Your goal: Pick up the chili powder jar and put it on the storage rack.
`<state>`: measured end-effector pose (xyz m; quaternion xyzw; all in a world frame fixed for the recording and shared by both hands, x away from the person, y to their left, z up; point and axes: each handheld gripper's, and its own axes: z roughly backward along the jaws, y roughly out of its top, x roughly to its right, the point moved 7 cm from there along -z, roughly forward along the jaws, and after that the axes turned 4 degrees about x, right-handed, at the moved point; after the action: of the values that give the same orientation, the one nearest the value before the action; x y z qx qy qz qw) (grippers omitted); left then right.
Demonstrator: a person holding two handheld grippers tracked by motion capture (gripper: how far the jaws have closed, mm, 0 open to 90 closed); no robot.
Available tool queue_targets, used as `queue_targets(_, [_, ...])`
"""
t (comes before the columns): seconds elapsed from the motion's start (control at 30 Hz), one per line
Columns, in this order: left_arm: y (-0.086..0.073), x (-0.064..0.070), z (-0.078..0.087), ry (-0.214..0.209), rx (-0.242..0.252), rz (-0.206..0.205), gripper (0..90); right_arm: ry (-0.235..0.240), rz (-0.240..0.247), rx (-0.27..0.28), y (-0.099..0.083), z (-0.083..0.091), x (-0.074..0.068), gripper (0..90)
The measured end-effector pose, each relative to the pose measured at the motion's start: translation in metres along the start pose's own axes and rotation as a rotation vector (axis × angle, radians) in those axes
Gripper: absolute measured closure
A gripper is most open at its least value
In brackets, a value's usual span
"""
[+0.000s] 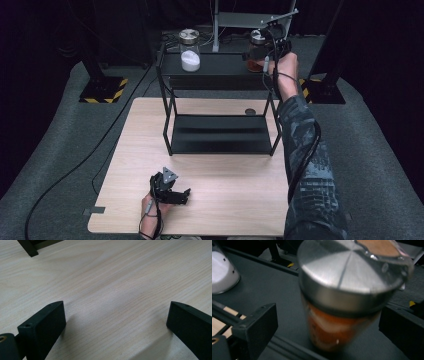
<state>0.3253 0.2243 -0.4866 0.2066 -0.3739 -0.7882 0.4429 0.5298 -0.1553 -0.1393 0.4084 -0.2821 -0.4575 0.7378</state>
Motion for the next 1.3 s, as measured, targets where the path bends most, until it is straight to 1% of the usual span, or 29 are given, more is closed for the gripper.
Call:
queue_targets(0.03, [0.0,0.0,0.0,0.0,0.0,0.0,1.7,0.0,0.0,0.0,0.0,0.0,0.0,0.0])
queue_targets(0.07, [0.0,0.0,0.0,0.0,0.0,0.0,1.7,0.007,0.009,0.0,-0.003,0.004,-0.001,0.0])
queue_targets(0.1, [0.0,0.0,0.0,0.0,0.0,0.0,1.7,0.026,0.012,0.009,-0.009,0.011,-0.001,0.0])
queue_targets(0.13, [0.0,0.0,0.0,0.0,0.0,0.0,1.7,0.026,0.012,0.009,-0.009,0.011,-0.001,0.0])
queue_targets(0.2, [0.0,0.0,0.0,0.0,0.0,0.001,1.7,0.03,0.025,0.021,-0.019,0.021,-0.003,0.0])
queue_targets(0.27, [0.0,0.0,0.0,0.0,0.0,0.001,1.7,0.05,0.028,0.035,-0.031,0.03,-0.003,0.0])
queue_targets(0.33, [0.0,0.0,0.0,0.0,0.0,0.0,1.7,0.054,0.046,0.046,-0.044,0.038,-0.005,0.0])
queue_targets(0.37, [0.0,0.0,0.0,0.001,0.0,0.001,1.7,0.07,0.055,0.058,-0.059,0.046,-0.006,0.0])
queue_targets(0.43, [0.0,0.0,0.0,0.0,0.001,0.002,1.7,0.074,0.071,0.07,-0.079,0.053,-0.009,0.0])
queue_targets(0.5, [0.0,0.0,0.0,0.0,0.0,0.0,1.6,0.097,0.073,0.074,-0.097,0.057,-0.01,0.0])
queue_targets(0.57, [0.0,0.0,0.0,0.0,0.0,0.0,1.6,0.105,0.081,0.086,-0.124,0.062,-0.013,0.0])
queue_targets(0.6, [0.0,0.0,0.0,0.0,0.0,0.0,1.6,0.113,0.083,0.084,-0.132,0.062,-0.013,0.0])
queue_targets(0.63, [0.0,0.0,0.0,0.0,0.0,0.0,1.7,0.124,0.083,0.079,-0.146,0.063,-0.014,0.0])
queue_targets(0.7, [0.0,0.0,0.0,0.0,0.0,0.0,1.6,0.127,0.087,0.073,-0.169,0.063,-0.016,0.0])
queue_targets(0.73, [0.0,0.0,0.0,0.0,0.0,0.0,1.7,0.135,0.082,0.071,-0.179,0.063,-0.016,0.0])
queue_targets(0.77, [0.0,0.0,0.0,0.0,0.0,0.0,1.7,0.143,0.069,0.073,-0.195,0.062,-0.017,0.0])
queue_targets(0.93, [0.0,0.0,0.0,0.001,0.0,0.0,1.6,0.16,0.056,0.042,-0.263,0.053,-0.022,0.0])
queue_targets(1.03, [0.0,0.0,0.0,0.001,0.001,0.0,1.7,0.171,0.044,0.004,-0.303,0.043,-0.024,0.0])
queue_targets(1.1, [0.0,0.0,0.0,0.001,0.0,0.0,1.6,0.159,0.048,-0.027,-0.327,0.037,-0.025,0.0])
queue_targets(1.13, [0.0,0.0,0.0,0.001,0.0,0.0,1.6,0.16,0.043,-0.03,-0.338,0.034,-0.025,0.0])
queue_targets(1.17, [0.0,0.0,0.0,0.001,0.0,0.0,1.6,0.169,0.033,-0.045,-0.347,0.031,-0.024,0.0])
queue_targets(1.2, [0.0,0.0,0.0,0.001,0.0,0.0,1.6,0.164,0.025,-0.059,-0.355,0.029,-0.024,0.0])
queue_targets(1.3, [0.0,0.0,0.0,0.001,0.0,0.0,1.6,0.156,0.017,-0.075,-0.376,0.025,-0.025,0.0])
